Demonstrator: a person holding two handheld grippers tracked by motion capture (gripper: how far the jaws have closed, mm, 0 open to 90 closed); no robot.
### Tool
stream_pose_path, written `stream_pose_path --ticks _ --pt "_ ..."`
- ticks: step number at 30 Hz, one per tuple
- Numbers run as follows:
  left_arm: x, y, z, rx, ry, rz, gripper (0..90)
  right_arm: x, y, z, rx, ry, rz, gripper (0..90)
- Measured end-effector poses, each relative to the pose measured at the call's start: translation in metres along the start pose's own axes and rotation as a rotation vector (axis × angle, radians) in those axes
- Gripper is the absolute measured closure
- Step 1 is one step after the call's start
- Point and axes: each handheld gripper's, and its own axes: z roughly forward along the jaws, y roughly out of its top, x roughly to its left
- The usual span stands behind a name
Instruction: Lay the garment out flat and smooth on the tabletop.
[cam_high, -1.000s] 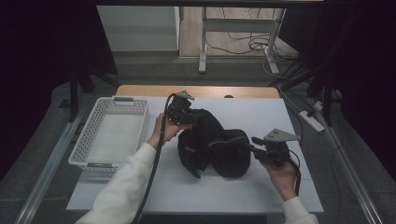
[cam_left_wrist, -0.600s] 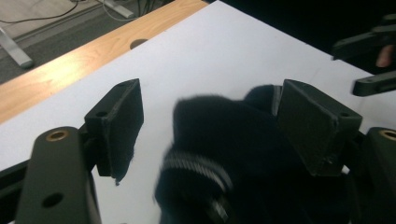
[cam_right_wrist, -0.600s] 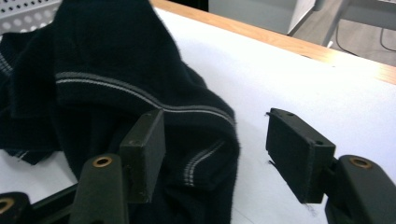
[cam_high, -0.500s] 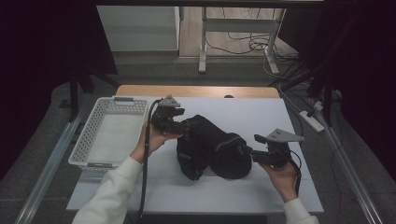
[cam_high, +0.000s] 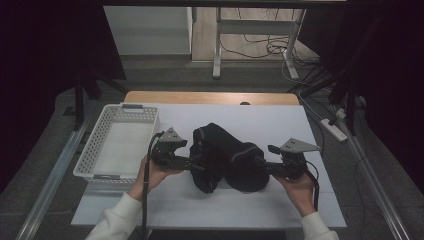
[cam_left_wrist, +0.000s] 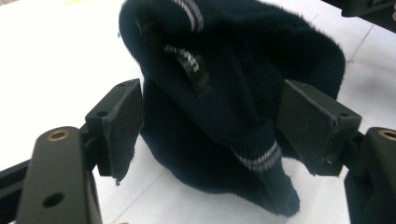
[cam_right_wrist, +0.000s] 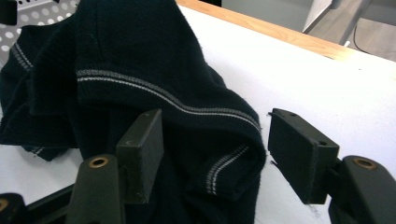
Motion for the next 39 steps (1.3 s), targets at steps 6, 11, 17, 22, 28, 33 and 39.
stream_pose_path --ticks 6,11,17,22,28,33,39 --pt "0.002 -0.006 -0.001 -0.004 -0.014 -0.022 23.8 0.005 -0.001 0.005 0.016 0.008 -0.026 34.1" --pt "0.002 -0.006 -0.001 -0.005 -0.019 -0.027 23.8 0.006 -0.001 0.005 0.014 0.020 -0.024 33.9" --pt "0.000 -0.008 0.000 0.010 -0.023 -0.025 23.9 0.009 0.000 0.003 0.001 0.036 -0.026 34.0" --pt "-0.002 -0.013 0.001 0.019 -0.026 -0.024 23.9 0.014 0.003 0.006 0.003 0.051 -0.036 33.8" --pt "-0.002 -0.017 0.004 0.036 -0.032 -0.029 23.9 0.023 0.010 0.011 0.000 0.076 -0.059 33.5" --pt "-0.002 -0.017 0.005 0.037 -0.038 -0.032 23.7 0.031 0.020 0.017 -0.004 0.092 -0.076 33.3" --pt "-0.002 -0.018 0.006 0.034 -0.042 -0.036 23.8 0.040 0.031 0.028 -0.003 0.119 -0.095 32.9"
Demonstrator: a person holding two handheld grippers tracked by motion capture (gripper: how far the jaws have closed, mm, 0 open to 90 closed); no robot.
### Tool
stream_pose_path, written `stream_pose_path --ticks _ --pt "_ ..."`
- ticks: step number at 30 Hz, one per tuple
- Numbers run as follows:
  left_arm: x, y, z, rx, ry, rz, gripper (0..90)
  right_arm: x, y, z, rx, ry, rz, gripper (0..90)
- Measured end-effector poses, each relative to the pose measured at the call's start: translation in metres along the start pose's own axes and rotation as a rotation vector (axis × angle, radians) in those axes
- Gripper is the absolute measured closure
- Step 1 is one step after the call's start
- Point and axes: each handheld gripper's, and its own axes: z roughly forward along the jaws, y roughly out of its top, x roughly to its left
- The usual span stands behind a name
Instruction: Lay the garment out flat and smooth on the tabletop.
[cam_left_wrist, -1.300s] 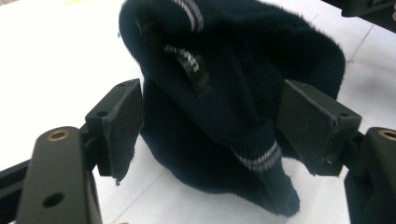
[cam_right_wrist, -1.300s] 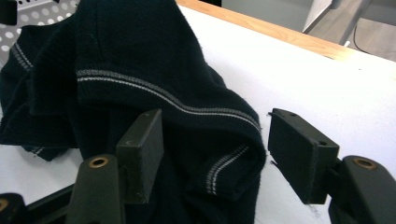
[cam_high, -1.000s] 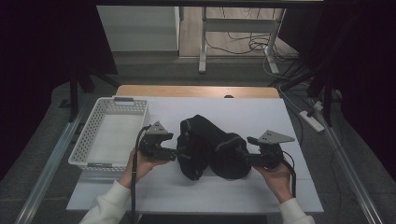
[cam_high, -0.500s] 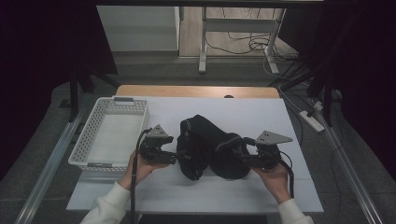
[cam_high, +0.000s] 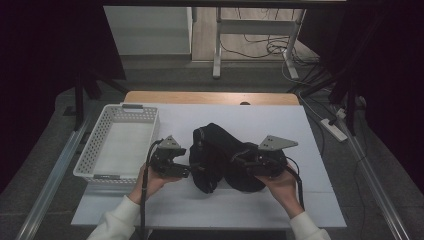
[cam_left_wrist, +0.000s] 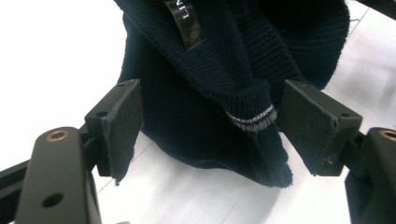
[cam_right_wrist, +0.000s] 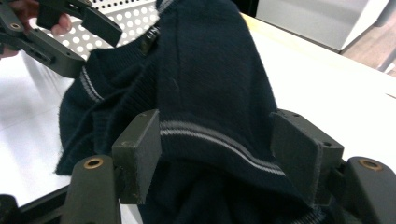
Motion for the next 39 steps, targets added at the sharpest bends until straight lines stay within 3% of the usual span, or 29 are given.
stream_pose_path --ticks 10,18,21,26,31,34,39 --pt "-0.007 -0.003 0.012 0.034 -0.014 0.014 24.0 0.011 0.006 0.023 0.045 0.010 -0.047 32.8" --pt "-0.010 -0.006 0.022 0.055 -0.009 0.023 25.7 0.011 0.009 0.041 0.068 0.002 -0.046 34.6" --pt "-0.012 -0.006 0.023 0.049 -0.005 0.028 27.8 0.011 0.007 0.043 0.082 -0.006 -0.045 38.9" --pt "-0.011 -0.007 0.025 0.054 0.000 0.017 33.5 0.007 0.005 0.040 0.082 0.000 -0.029 55.0" --pt "-0.010 -0.008 0.026 0.053 -0.015 0.021 41.9 0.003 0.004 0.037 0.077 0.017 -0.010 68.6" --pt "-0.011 -0.008 0.026 0.049 -0.018 0.028 51.9 0.002 0.004 0.037 0.076 0.020 -0.015 77.1" --pt "-0.011 -0.008 0.026 0.048 -0.017 0.032 70.3 0.003 0.005 0.034 0.081 0.002 -0.033 80.9"
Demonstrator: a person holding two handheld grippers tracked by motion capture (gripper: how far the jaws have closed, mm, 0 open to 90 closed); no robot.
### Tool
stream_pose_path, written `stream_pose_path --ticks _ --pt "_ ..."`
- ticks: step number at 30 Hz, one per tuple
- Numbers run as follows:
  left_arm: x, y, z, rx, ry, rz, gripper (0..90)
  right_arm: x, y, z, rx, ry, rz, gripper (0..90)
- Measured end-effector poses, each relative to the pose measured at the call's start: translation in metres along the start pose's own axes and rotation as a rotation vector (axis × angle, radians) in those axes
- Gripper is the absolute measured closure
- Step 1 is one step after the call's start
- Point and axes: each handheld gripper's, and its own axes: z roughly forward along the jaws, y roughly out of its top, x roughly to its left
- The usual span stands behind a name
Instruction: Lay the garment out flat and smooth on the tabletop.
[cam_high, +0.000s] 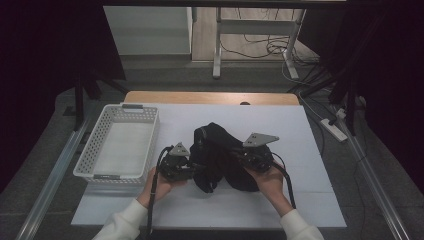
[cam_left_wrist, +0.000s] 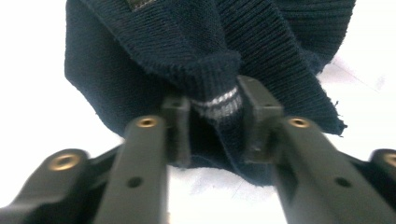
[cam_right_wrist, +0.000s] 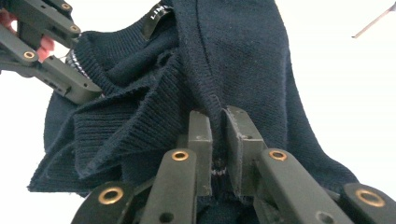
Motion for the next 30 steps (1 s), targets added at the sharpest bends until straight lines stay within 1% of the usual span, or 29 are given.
stream_pose_path --ticks 2,4,7,10,13,15,17,22,27,30 --pt "0.001 0.000 -0.001 -0.004 -0.002 0.002 75.2 -0.001 0.001 -0.003 -0.008 -0.008 -0.004 81.2" --pt "0.001 0.001 -0.005 -0.011 0.005 0.008 77.0 -0.003 0.001 -0.008 -0.025 -0.021 -0.005 81.3" --pt "0.003 0.003 -0.011 -0.028 0.009 0.009 78.0 -0.008 0.002 -0.019 -0.059 -0.043 0.010 81.5" --pt "0.005 0.004 -0.020 -0.046 0.026 0.017 78.4 -0.015 0.002 -0.031 -0.094 -0.068 0.031 81.7" --pt "0.008 0.007 -0.030 -0.073 0.041 0.017 78.4 -0.022 0.001 -0.040 -0.114 -0.083 0.051 81.7" --pt "0.010 0.008 -0.037 -0.089 0.051 0.018 78.5 -0.025 0.001 -0.045 -0.124 -0.096 0.055 81.7" --pt "0.012 0.008 -0.043 -0.101 0.061 0.018 78.5 -0.027 0.001 -0.049 -0.135 -0.105 0.059 81.6" --pt "0.019 0.008 -0.053 -0.128 0.072 -0.003 78.5 -0.029 0.002 -0.055 -0.154 -0.123 0.060 81.6" --pt "0.020 0.009 -0.058 -0.142 0.078 -0.004 78.5 -0.031 0.002 -0.060 -0.170 -0.135 0.060 81.6" --pt "0.021 0.009 -0.060 -0.148 0.081 -0.003 78.5 -0.032 0.001 -0.062 -0.176 -0.137 0.068 81.6"
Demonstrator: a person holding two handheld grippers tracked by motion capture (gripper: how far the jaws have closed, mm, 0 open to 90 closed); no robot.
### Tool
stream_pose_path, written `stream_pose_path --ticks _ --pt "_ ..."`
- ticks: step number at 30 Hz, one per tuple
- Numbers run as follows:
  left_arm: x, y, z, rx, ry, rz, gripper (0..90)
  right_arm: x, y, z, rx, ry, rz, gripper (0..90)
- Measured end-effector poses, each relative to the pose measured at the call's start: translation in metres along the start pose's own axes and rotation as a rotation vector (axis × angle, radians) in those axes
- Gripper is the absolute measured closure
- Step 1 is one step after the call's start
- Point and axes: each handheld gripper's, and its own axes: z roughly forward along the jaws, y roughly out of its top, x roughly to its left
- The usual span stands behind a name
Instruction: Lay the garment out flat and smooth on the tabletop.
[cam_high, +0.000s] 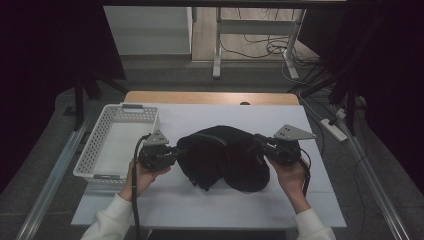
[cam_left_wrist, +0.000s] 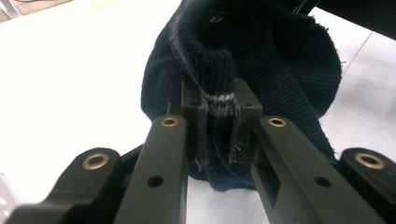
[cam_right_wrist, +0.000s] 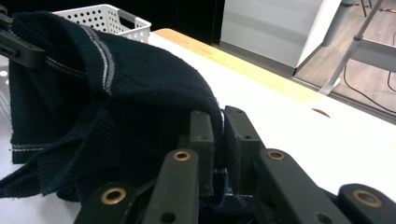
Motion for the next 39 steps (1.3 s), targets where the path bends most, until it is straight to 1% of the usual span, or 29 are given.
stream_pose_path --ticks 6,10,12,14,15,27,31,33,36,39 --pt "0.004 0.000 -0.003 -0.008 0.010 -0.003 78.5 -0.004 -0.001 -0.003 -0.004 -0.012 0.002 81.6" --pt "0.005 0.002 -0.006 -0.016 0.015 0.002 78.8 -0.007 -0.001 -0.006 -0.005 -0.017 0.007 81.6" --pt "0.005 0.003 -0.007 -0.020 0.015 0.002 78.8 -0.007 -0.001 -0.007 -0.007 -0.018 0.007 81.6" --pt "0.005 0.003 -0.009 -0.028 -0.003 -0.006 78.8 -0.007 0.000 -0.007 -0.010 -0.020 0.005 81.6" --pt "0.005 0.004 -0.009 -0.030 -0.005 -0.004 78.8 -0.007 0.000 -0.008 -0.012 -0.021 0.003 81.5" --pt "0.010 0.006 -0.013 -0.046 0.008 -0.011 79.0 -0.009 0.001 -0.011 -0.023 -0.025 0.003 81.5" --pt "0.012 0.010 -0.016 -0.046 0.013 0.003 79.2 -0.009 0.002 -0.013 -0.027 -0.028 0.002 81.5" --pt "0.015 0.014 -0.018 -0.053 0.013 0.005 79.3 -0.010 0.004 -0.014 -0.029 -0.033 -0.001 81.6" --pt "0.022 0.020 -0.019 -0.069 0.010 -0.008 79.3 -0.013 0.007 -0.019 -0.044 -0.033 0.001 81.6" --pt "0.031 0.028 -0.019 -0.070 0.007 -0.018 79.3 -0.017 0.011 -0.022 -0.053 -0.037 0.001 81.6"
